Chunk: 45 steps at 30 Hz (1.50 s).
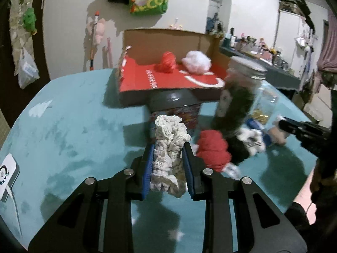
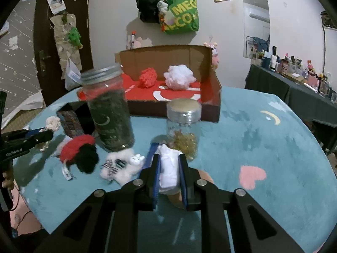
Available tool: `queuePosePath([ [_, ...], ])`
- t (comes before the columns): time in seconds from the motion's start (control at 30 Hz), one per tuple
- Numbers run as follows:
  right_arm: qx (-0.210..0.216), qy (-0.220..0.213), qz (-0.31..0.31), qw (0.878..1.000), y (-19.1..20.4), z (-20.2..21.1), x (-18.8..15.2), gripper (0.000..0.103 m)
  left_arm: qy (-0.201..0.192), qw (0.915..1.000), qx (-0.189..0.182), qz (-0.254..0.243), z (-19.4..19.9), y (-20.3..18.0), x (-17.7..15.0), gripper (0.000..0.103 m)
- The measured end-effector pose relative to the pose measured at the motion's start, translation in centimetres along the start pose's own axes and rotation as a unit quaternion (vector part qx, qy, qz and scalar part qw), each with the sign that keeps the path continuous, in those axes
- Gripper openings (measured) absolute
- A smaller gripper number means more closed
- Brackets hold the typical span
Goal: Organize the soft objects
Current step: 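Carry the scrunchie and white sock with both tools into the box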
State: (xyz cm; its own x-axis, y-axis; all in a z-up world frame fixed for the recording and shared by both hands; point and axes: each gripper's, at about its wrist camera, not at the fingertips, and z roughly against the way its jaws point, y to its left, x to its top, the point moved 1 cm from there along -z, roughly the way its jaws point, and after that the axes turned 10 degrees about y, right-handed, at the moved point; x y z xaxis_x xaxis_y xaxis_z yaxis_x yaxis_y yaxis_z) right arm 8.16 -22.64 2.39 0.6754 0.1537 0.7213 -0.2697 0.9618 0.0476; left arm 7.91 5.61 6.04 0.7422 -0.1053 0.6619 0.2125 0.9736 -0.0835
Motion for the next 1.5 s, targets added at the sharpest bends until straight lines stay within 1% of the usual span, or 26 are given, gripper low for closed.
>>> queuePosePath([
  [0.1, 0.009, -0.006, 0.007, 1.0, 0.6, 0.5, 0.2, 0.018, -0.008, 0.9998, -0.012, -0.012, 0.6, -1.1, 0.2, 0.025],
  [0.23, 0.025, -0.012, 0.012, 1.0, 1.1, 0.9, 0.4, 0.018, -0.012, 0.9989, -0.039, -0.023, 1.0, -2.5, 0.4, 0.025],
  [0.43, 0.05, -0.014, 0.019, 0.998, 2.4, 1.0, 0.4, 0.018, -0.001, 0.9967, -0.071, -0.039, 0.0, -4.6, 0.5, 0.025],
  [0.53, 0.053, -0.012, 0.025, 0.998, 3.0, 0.8, 0.4, 0.018, 0.002, 0.9963, -0.075, -0.042, -0.3, -5.1, 0.6, 0.025],
  [0.73, 0.055, -0.01, 0.027, 0.998, 3.2, 0.8, 0.3, 0.018, 0.002, 0.9967, -0.069, -0.042, -0.4, -5.4, 0.5, 0.025],
  [0.93, 0.051, -0.007, 0.026, 0.998, 2.9, 0.6, 0.2, 0.018, 0.007, 0.9974, -0.064, -0.034, -0.2, -4.4, 0.4, 0.025],
  [1.1, 0.04, -0.005, 0.014, 0.999, 1.7, 0.8, 0.0, 0.018, 0.008, 0.9983, -0.053, -0.02, 0.3, -2.5, 0.0, 0.025],
  [1.27, 0.025, 0.0, -0.001, 1.0, -0.1, 1.0, -0.2, 0.018, 0.009, 0.9994, -0.032, -0.004, 1.0, -0.2, -0.3, 0.025],
  [1.5, 0.008, 0.008, -0.014, 1.0, -2.6, 1.0, 0.2, 0.018, 0.027, 0.9994, -0.006, 0.019, 0.9, 3.2, -0.3, 0.025],
])
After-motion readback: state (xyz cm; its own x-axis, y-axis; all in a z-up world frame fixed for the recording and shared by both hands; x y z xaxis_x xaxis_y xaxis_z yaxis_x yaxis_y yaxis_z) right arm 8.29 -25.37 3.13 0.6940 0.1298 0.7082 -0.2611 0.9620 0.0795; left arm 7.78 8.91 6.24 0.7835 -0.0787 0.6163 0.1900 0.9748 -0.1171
